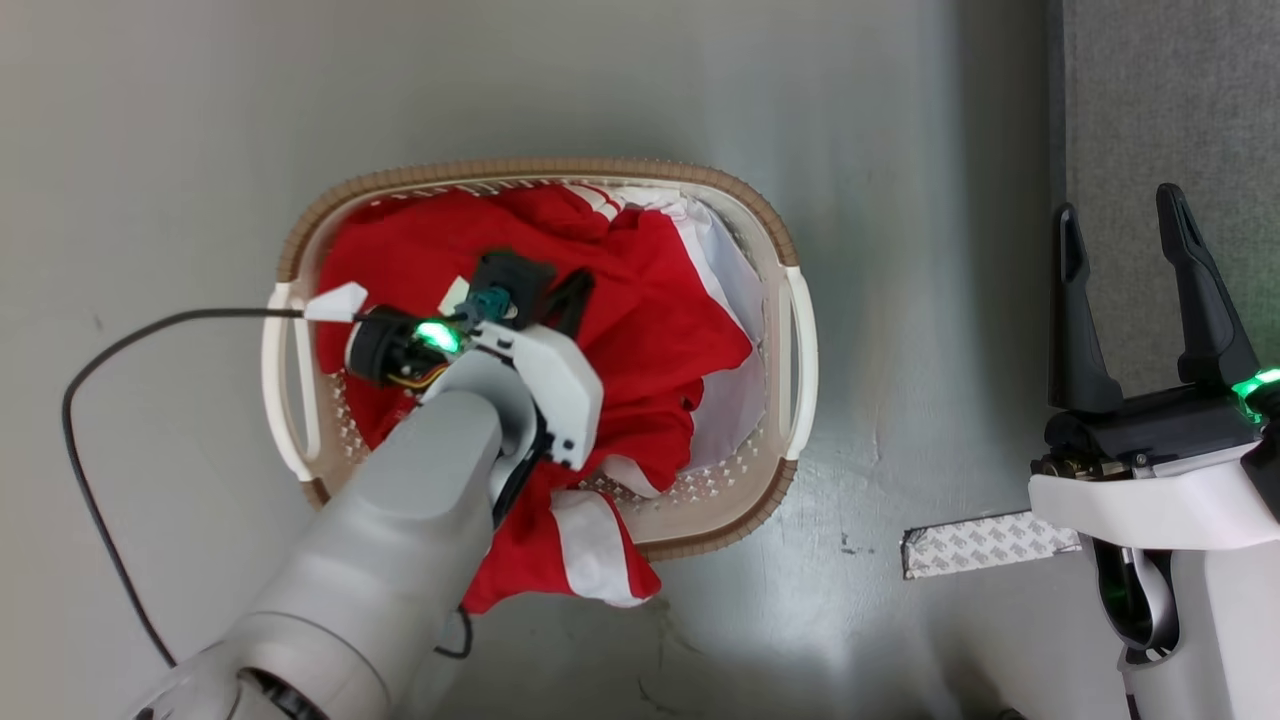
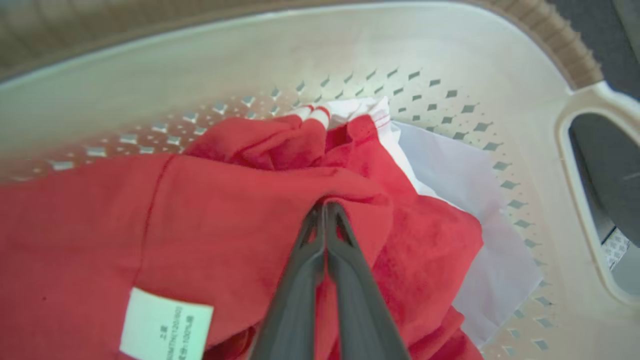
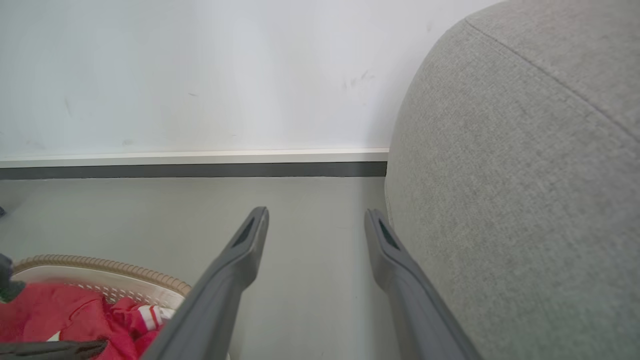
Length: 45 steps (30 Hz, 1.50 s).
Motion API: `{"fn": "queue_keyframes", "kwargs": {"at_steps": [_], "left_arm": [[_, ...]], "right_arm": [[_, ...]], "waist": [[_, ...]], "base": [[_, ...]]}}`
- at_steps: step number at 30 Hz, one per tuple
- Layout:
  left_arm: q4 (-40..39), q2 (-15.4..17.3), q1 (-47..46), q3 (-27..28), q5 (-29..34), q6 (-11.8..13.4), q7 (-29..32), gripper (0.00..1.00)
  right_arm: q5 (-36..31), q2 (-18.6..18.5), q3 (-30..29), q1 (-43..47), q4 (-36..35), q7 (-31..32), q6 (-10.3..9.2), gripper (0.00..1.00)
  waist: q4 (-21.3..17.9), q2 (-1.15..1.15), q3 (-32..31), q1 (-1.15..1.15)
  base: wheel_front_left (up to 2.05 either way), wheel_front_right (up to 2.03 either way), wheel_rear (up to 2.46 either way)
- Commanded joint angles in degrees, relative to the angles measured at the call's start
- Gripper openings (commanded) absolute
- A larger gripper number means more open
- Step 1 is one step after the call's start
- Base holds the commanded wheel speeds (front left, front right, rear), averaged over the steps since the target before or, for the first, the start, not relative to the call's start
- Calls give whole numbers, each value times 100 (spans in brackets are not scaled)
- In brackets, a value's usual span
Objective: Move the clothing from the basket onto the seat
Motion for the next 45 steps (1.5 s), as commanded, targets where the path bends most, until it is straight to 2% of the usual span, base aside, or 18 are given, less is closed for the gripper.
{"fn": "queue_keyframes", "kwargs": {"at_steps": [1, 6, 12, 16, 24, 32, 45], "left_arm": [[-77, 33, -15, 34, -109, -36, -41, 0], [-835, 35, 161, 483, -181, -45, -72, 0], [-1808, 49, 868, 1372, -239, -442, -72, 0], [-2108, 43, 1324, 1615, -277, -591, -73, 0], [-2826, 37, 2059, 1420, -621, -627, -74, 0], [-3395, 179, 2729, 1296, -875, -629, -74, 0], [-4210, 373, 3599, 1500, -959, -630, -74, 0]], "right_arm": [[-26, -46, -30, -31, 25, 4, -23, 100], [-48, -36, -58, -31, 69, 4, -22, 100], [-11, -35, -65, 35, 150, 4, -22, 100], [-3, -35, -70, 112, 231, 4, -22, 100], [36, -35, -19, 270, 430, 4, -21, 100], [162, -35, 92, 488, 660, 4, -21, 100], [326, -35, 318, 808, 942, 4, -21, 100]], "waist": [[17, 0, -35, 0], [75, 0, -198, 0], [96, 0, -531, 0], [115, 0, -783, 0], [174, 0, -1407, 0], [209, 0, -2143, 0], [47, 0, -3157, 0]], "base": [[0, 0, 0], [0, 0, 0], [0, 0, 0], [0, 0, 0], [0, 0, 0], [0, 0, 0], [0, 0, 0]]}}
